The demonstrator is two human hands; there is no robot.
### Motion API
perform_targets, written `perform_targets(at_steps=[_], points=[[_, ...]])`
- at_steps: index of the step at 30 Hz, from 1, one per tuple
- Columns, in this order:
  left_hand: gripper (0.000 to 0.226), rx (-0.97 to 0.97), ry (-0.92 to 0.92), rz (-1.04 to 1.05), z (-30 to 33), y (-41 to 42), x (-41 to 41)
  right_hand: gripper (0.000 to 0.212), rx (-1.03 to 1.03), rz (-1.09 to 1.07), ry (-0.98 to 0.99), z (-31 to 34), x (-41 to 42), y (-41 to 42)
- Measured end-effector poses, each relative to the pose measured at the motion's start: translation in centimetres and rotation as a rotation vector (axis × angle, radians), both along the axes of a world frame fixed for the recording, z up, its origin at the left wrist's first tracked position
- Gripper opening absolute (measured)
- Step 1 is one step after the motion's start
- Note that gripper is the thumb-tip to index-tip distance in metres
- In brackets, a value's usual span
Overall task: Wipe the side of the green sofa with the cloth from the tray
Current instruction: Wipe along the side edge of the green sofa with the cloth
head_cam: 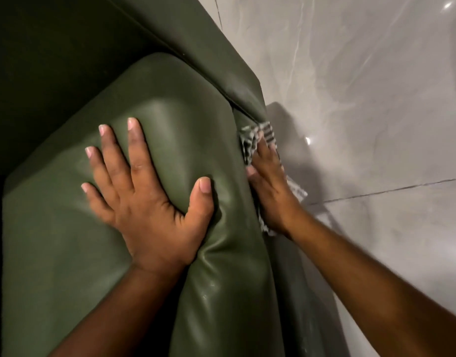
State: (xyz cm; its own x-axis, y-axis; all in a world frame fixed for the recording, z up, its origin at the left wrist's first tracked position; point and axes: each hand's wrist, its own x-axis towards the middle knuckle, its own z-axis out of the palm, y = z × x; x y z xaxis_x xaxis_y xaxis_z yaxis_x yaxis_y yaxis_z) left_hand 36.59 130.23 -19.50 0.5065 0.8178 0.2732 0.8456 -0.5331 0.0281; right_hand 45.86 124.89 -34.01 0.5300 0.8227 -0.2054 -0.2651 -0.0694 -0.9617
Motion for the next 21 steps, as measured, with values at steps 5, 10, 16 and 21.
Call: perform_targets(at_steps=[5, 10, 16, 21], points=[[0.100, -0.018, -0.006, 0.039, -0.2, 0.4, 0.2, 0.052, -0.017, 0.009, -0.075, -2.3, 0.9, 2.2], [0.100, -0.236, 0.118, 0.054, 2.5, -3.4, -1.0, 0.048, -0.030, 0.049, 0.046, 0.1, -3.2, -4.2], [0.114, -0.187, 0.213, 0.066, 1.6, -8.1, -1.9, 0.040, -0.033, 0.156, 0.079, 2.1, -14.0, -21.0], [0.112, -0.164, 0.139, 0.000, 1.0, -8.3, -2.3, 0.041, -0.040, 0.026, 0.053, 1.2, -15.9, -21.5]])
